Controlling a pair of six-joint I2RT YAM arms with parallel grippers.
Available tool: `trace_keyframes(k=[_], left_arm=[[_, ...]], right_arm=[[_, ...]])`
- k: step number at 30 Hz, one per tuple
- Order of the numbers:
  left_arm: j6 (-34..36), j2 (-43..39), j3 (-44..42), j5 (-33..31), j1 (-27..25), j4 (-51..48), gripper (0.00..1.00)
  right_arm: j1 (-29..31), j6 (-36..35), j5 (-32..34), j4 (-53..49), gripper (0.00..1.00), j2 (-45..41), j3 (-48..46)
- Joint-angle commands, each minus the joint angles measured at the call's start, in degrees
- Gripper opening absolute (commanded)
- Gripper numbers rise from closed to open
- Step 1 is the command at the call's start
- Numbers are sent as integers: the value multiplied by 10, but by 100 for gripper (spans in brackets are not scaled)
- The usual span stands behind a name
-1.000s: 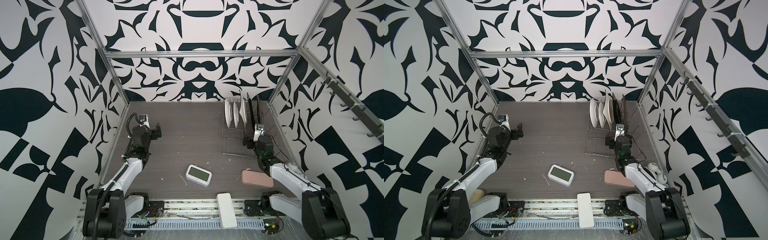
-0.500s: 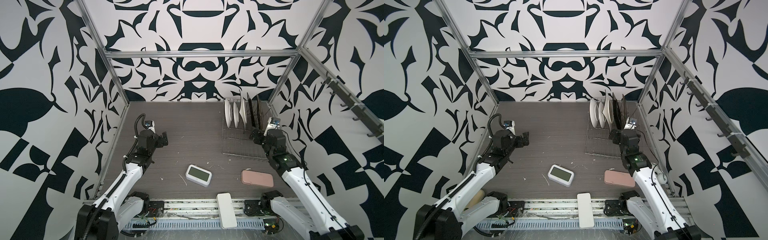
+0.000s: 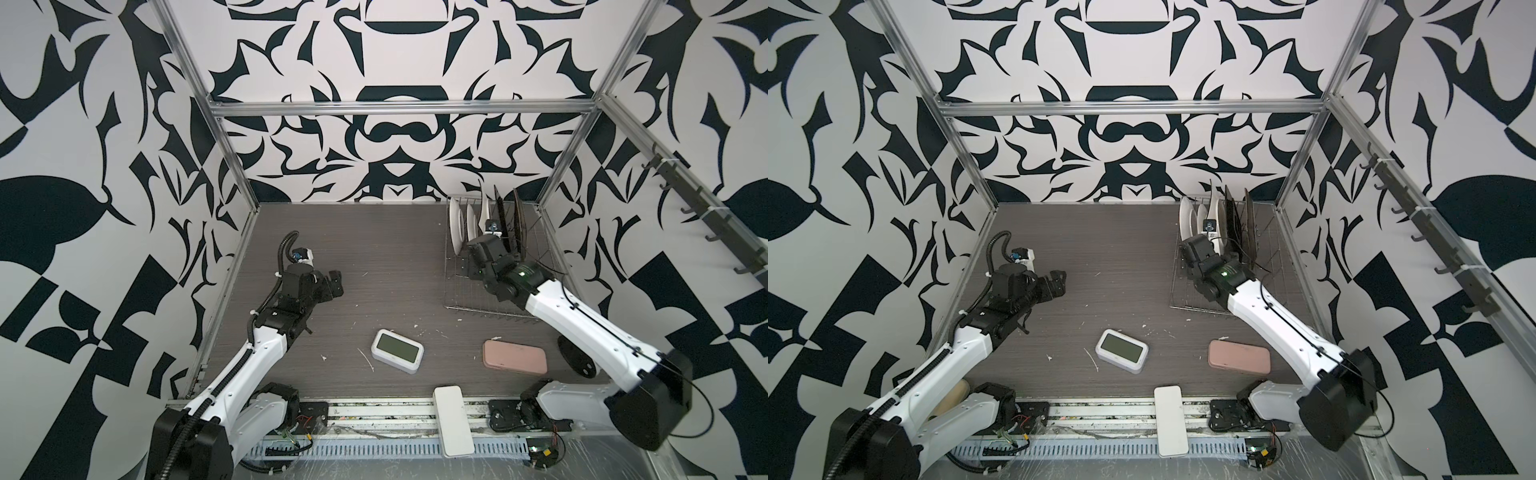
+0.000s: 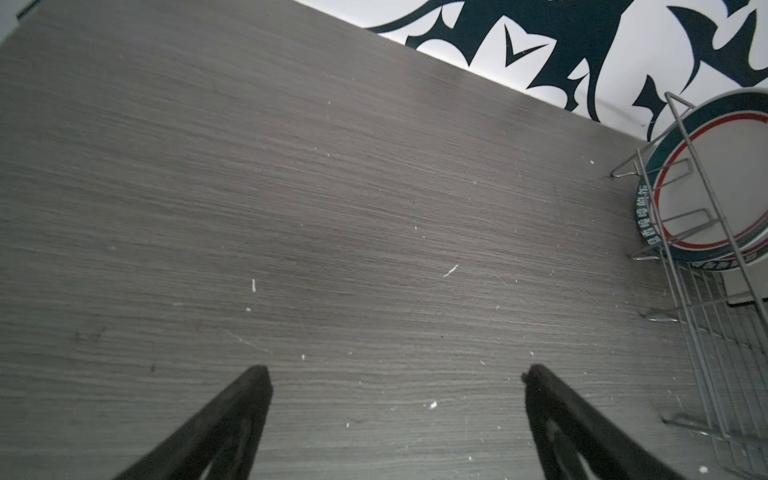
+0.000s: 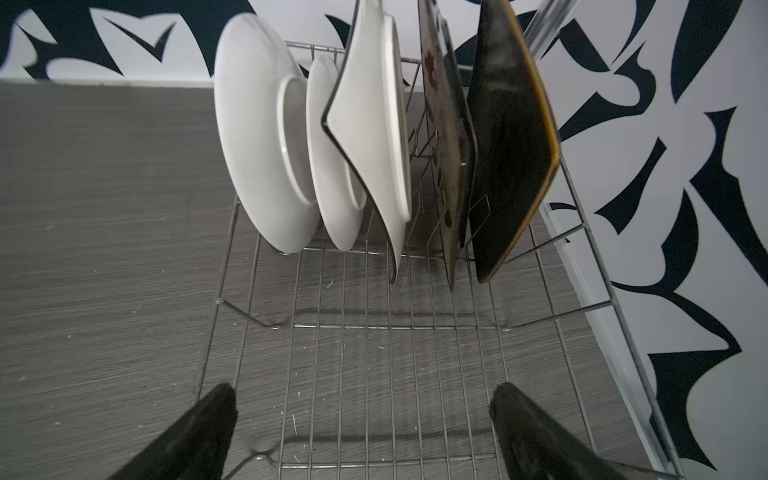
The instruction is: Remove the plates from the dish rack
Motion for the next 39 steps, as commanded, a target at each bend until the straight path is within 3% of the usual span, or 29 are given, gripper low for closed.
trace_keyframes(k=[1,8,13,19,26,32,35,39], left_arm=[[-41,-1,11,29,-3,-14,99],[-54,8,28,44,-6,-23,99],[-61,20,42,58,-6,-32,99],[-56,18,44,40,-7,-32,99],[-53,19,53,41,-7,-43,99],[-46,26,58,41,-7,-55,99],[-43,23,60,41,-7,-59,99],[-44,22,59,41,-7,-58,99]], right_arm=[[1,-4,54,-13,99,25,47],[-9,-110,80,95,93,80,54],[-53,-118,28,107,90,103,68],[-70,-172,27,156,91,139,67],[-73,-183,15,177,83,169,79],[-81,-194,41,174,67,205,105],[-82,-207,80,184,67,215,110],[-82,-236,85,223,66,211,91]])
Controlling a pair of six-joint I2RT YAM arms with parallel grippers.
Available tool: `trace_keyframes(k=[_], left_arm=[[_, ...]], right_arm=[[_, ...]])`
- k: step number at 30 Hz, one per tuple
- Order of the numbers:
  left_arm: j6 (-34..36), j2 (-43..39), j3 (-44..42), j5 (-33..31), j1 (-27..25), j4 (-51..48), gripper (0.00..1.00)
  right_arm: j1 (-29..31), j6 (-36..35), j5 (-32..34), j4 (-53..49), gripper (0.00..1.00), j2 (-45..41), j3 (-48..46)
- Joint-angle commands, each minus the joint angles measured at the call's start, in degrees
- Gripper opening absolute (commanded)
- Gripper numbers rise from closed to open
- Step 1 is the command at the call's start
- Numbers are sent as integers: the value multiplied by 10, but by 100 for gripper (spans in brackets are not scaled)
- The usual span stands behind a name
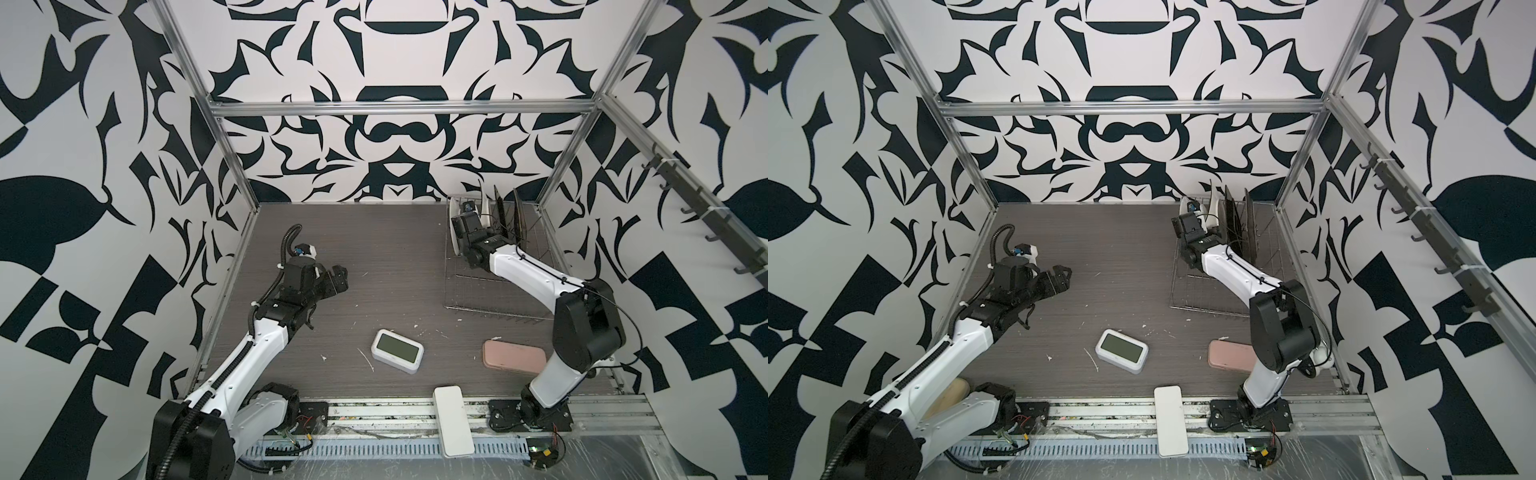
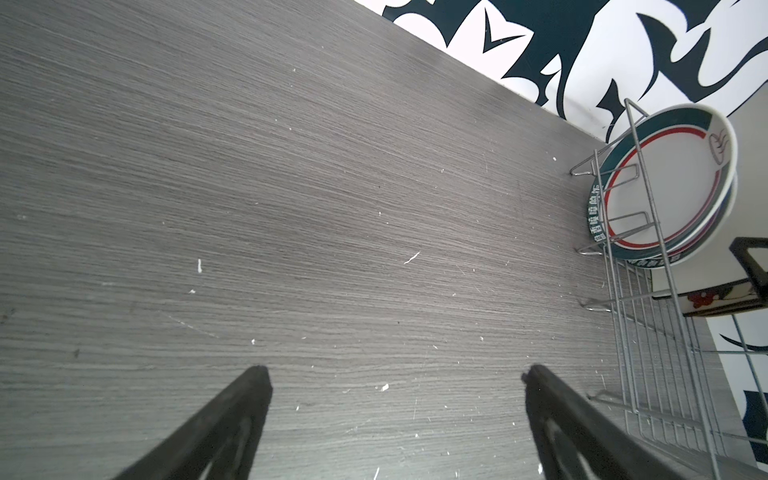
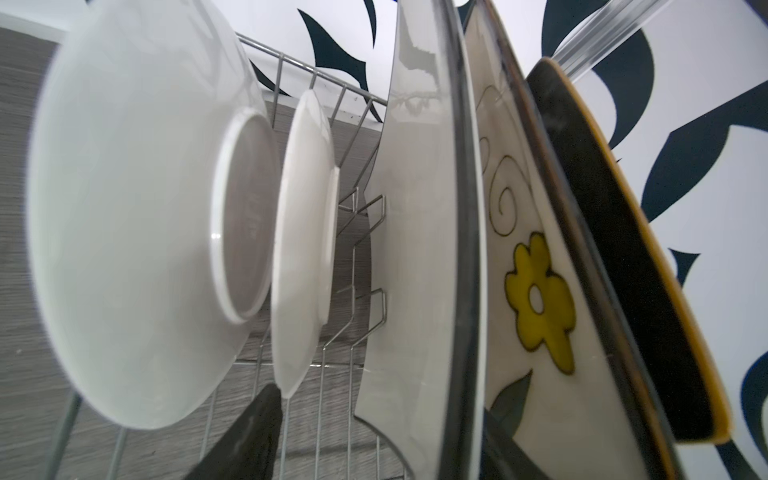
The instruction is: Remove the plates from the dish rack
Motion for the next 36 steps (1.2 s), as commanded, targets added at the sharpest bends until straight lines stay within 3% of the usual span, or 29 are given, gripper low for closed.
trace_keyframes(k=[1,11,36], left_arm=[[4,0,14,-5,-1,-16,99],[1,15,25,3,-1,-16,99],[-1,23,36,34,-3,-16,99]], right_arm=[[-2,-26,34,41,66,-15,3],[-23,-19,26,64,65,-26,-23],[-40,-19,50,110,49,42,-27]])
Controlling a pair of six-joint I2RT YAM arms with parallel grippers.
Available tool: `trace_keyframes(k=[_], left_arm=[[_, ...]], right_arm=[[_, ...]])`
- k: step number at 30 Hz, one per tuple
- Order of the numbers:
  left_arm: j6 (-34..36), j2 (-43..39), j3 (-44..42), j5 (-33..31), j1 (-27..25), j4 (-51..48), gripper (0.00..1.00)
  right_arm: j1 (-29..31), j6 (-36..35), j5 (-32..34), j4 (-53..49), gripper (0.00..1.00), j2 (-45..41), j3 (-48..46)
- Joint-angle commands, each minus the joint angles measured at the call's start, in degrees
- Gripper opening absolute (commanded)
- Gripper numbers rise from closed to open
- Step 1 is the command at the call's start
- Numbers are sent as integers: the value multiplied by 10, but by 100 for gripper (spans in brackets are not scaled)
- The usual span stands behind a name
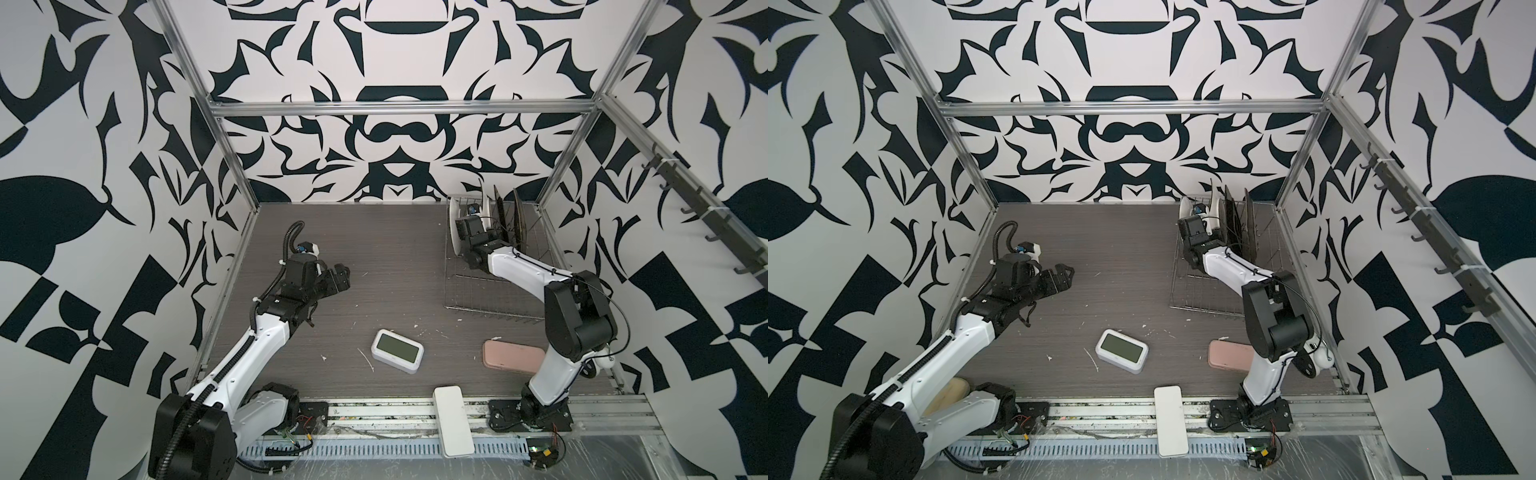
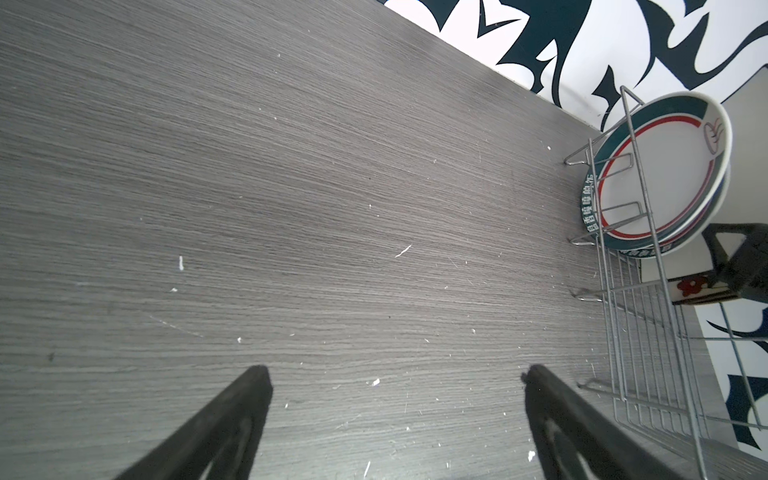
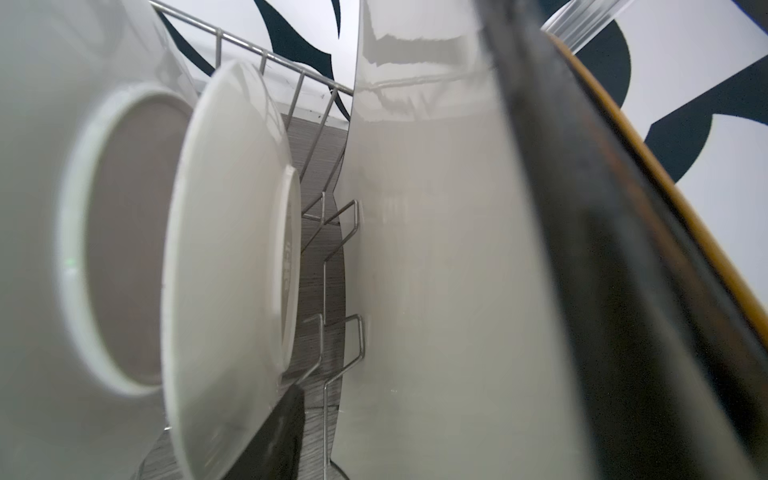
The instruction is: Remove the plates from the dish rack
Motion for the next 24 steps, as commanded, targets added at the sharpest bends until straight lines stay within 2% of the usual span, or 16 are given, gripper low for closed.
trace_keyframes(k=[1,10,20,24], left_arm=[[-1,3,17,11,-3,-8,98],[-4,7,20,11,-6,-8,98],[-6,-3,12,8,-8,-9,97],[-6,-11,7,2,-8,-13,97]], right_arm=[[-5,2,25,13,49,1,7],[-5,-10,22,37,36,-6,-4],[-5,-19,19,43,28,-12,-11],[-5,-21,17,44,21,-18,-13]])
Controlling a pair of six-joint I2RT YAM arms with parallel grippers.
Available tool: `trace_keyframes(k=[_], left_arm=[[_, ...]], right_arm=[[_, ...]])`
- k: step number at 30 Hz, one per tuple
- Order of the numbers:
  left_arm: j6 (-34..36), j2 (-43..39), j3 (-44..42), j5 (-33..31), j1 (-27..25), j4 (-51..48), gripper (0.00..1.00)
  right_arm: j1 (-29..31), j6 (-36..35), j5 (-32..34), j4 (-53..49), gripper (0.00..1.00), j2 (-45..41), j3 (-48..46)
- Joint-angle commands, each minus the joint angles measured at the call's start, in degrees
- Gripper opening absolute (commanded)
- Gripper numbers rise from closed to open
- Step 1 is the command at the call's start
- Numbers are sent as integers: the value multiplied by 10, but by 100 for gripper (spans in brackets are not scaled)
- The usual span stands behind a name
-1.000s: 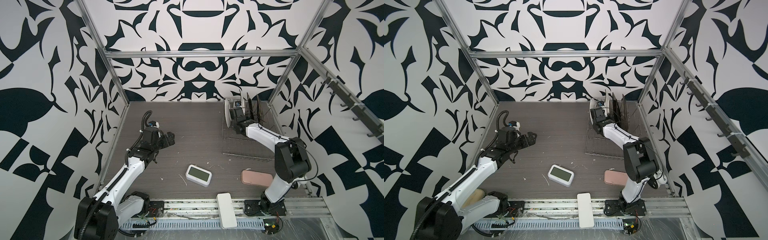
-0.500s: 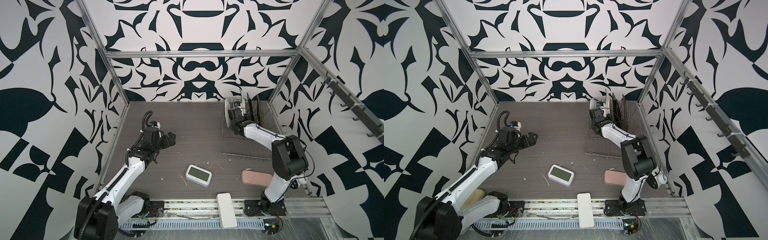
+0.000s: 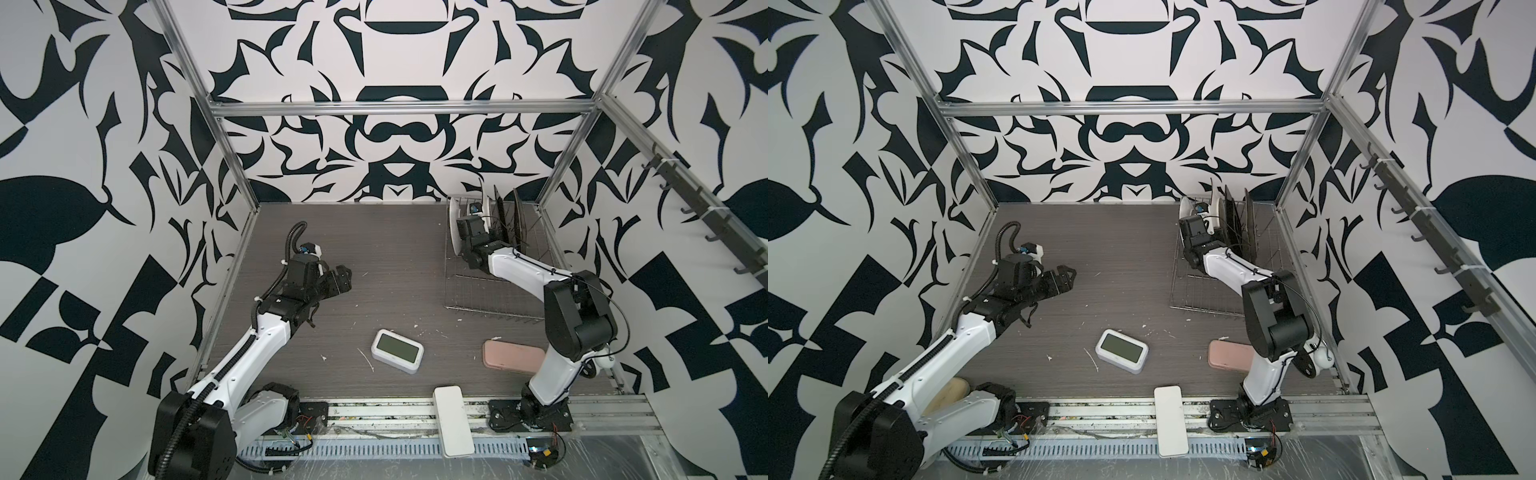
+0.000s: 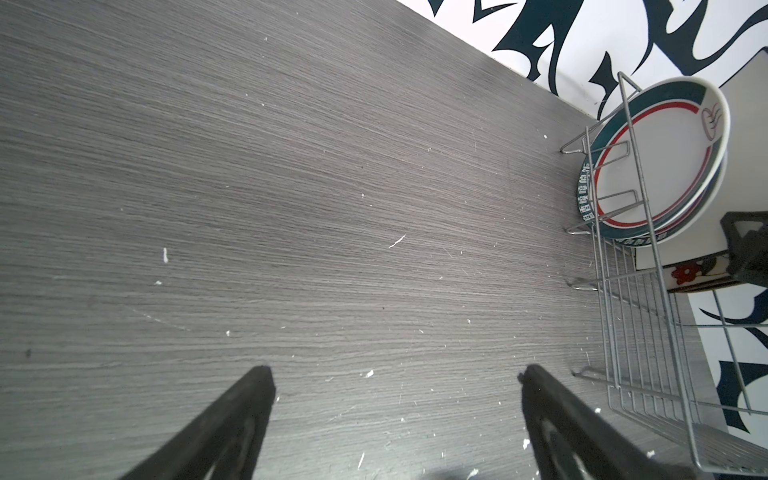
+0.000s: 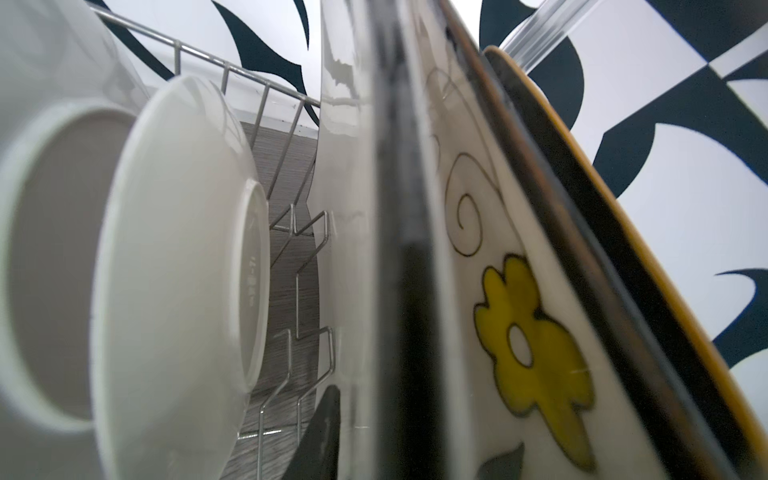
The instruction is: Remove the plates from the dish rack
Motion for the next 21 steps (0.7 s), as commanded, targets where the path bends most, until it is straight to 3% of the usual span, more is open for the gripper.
trace_keyframes(k=[1,12,21], left_arm=[[-4,-16,5,-3,-1,-8,97],[-8,-17,1,-3,-1,-15,97],[-10,-25,-7,-7,-1,-15,97]], right_arm=[[-2,-3,-18,13,20,-18,-6],[5,-16,-8,20,17,-16,-7],[8,-26,2,25,9,-15,-5]])
